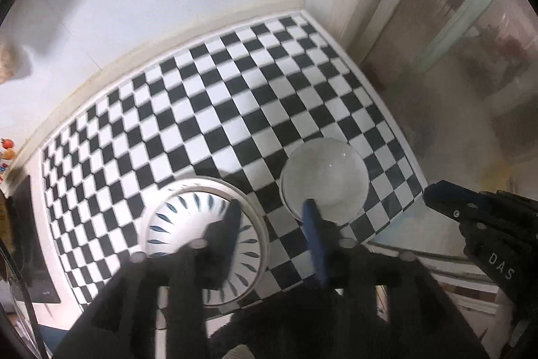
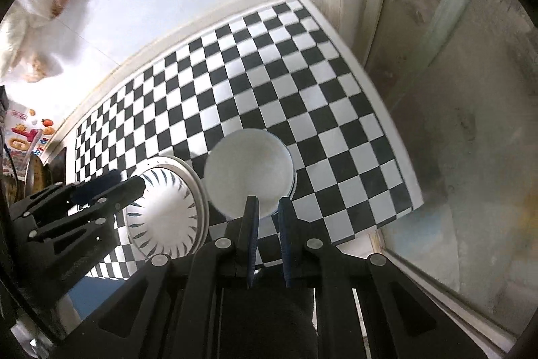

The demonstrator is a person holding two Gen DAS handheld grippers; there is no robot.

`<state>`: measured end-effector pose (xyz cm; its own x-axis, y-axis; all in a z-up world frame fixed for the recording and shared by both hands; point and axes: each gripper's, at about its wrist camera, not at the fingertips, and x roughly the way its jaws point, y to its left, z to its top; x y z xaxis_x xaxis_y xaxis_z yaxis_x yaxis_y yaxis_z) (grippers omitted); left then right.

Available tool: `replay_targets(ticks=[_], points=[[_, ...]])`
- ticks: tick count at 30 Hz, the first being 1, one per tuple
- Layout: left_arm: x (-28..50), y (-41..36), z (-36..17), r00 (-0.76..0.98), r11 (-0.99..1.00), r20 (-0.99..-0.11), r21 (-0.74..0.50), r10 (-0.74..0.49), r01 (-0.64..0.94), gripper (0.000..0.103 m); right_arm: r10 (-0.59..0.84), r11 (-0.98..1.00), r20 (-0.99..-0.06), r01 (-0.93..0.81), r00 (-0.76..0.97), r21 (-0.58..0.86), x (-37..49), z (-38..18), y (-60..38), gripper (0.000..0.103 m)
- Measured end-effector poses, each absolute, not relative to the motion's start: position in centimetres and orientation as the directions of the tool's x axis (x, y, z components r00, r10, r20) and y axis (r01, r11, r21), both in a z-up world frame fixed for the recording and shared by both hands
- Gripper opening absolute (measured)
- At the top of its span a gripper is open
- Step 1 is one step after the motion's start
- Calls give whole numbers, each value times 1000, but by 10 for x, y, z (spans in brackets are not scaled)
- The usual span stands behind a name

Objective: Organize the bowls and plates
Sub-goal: 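Raise both tools away from the bowl stack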

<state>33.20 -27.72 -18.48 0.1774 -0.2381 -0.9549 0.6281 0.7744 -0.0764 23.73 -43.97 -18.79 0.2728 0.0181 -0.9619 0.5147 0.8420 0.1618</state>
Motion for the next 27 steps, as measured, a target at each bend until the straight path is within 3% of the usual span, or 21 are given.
replay_targets(ticks=[2,4,5,7,9,12,21,27], points=[[327,-270,-171,227,773,-940,-57,-255,632,71,-7,846,-957,512,289,149,230,-175,-432,13],[323,-265,-160,267,772,-926,-39,-267,635,79,-17,847,-954,512,299,145,225,-165,-426,20],[321,-262,-154,285,774,-919,-34,-273,632,80,-22,848,-952,510,305,144,222,-160,-424,27],[317,-258,-144,299,771,-910,-35,-287,636,92,-30,848,-945,509,327,149,216,-151,-419,67],[317,-251,-137,303,775,-902,-52,-307,630,93,-49,852,-937,503,347,142,212,-143,-416,77],[314,-244,-131,299,782,-900,-70,-317,620,93,-92,854,-928,507,361,113,206,-131,-411,78],[302,-231,-116,316,787,-897,-54,-308,614,93,-137,849,-913,520,384,92,191,-112,-406,96],[302,-232,-114,320,785,-893,-58,-318,617,93,-139,846,-909,525,393,97,187,-107,-404,96]])
